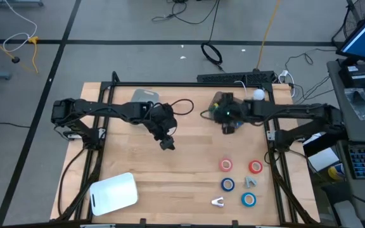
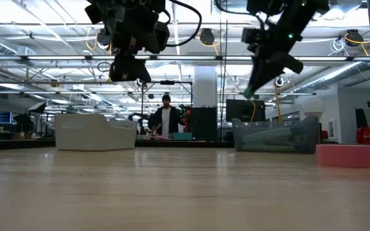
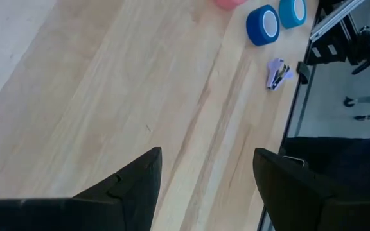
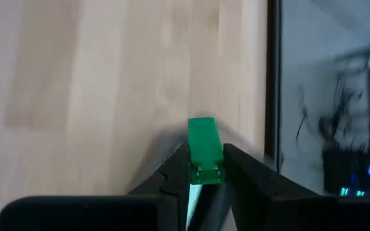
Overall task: Pick and place Stapler, Stapler remover, tape
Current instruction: Put the small green stapler into the black bin
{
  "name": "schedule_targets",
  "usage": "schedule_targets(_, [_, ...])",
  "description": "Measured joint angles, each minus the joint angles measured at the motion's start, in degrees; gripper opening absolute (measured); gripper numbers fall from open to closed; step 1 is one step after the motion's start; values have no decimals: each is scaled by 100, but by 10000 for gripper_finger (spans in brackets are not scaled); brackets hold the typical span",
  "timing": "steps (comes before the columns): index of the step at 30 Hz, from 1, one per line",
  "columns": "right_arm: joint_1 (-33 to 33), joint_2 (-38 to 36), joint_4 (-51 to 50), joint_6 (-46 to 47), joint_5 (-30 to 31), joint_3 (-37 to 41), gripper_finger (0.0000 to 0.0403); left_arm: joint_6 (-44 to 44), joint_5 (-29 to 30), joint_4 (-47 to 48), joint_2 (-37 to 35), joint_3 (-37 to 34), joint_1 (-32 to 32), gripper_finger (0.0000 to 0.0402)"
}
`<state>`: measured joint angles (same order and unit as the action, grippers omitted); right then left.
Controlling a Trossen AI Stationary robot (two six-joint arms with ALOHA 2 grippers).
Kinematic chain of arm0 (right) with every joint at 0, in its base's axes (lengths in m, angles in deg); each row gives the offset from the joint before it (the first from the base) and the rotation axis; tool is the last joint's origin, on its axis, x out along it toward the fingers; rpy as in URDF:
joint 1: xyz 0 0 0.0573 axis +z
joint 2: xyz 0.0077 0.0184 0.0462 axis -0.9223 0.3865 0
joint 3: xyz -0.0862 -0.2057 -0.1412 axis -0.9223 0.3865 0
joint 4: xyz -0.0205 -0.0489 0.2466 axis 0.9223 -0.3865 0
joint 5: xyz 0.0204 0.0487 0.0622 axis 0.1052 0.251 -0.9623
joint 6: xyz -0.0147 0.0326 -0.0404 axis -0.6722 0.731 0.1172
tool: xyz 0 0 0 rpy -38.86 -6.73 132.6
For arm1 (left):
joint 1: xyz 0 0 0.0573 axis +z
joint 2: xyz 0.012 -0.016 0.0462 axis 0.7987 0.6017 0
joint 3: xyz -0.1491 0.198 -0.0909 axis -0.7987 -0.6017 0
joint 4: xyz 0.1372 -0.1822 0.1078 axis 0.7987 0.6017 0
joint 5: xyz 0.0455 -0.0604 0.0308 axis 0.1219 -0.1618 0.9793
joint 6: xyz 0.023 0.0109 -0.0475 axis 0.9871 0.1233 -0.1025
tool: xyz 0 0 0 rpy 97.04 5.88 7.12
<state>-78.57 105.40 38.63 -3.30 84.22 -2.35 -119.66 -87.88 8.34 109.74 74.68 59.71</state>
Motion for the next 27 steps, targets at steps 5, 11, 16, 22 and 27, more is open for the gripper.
schedule_targets(5, [-552,-162,-930,187,-23,1,69,64,33,4,0,0,-44,246])
schedule_targets(11, [-886,-200,-1833,508,-42,6,74,127,110,2,0,0,-44,246])
schedule_targets(16, [-936,-200,-1972,511,-46,340,70,176,140,-3,0,0,-44,246])
schedule_targets(22, [-936,-200,-1918,480,-44,866,75,209,142,-10,0,0,-41,246])
schedule_targets(27, [-931,-200,-1839,424,-73,927,73,208,147,-59,0,0,-33,246])
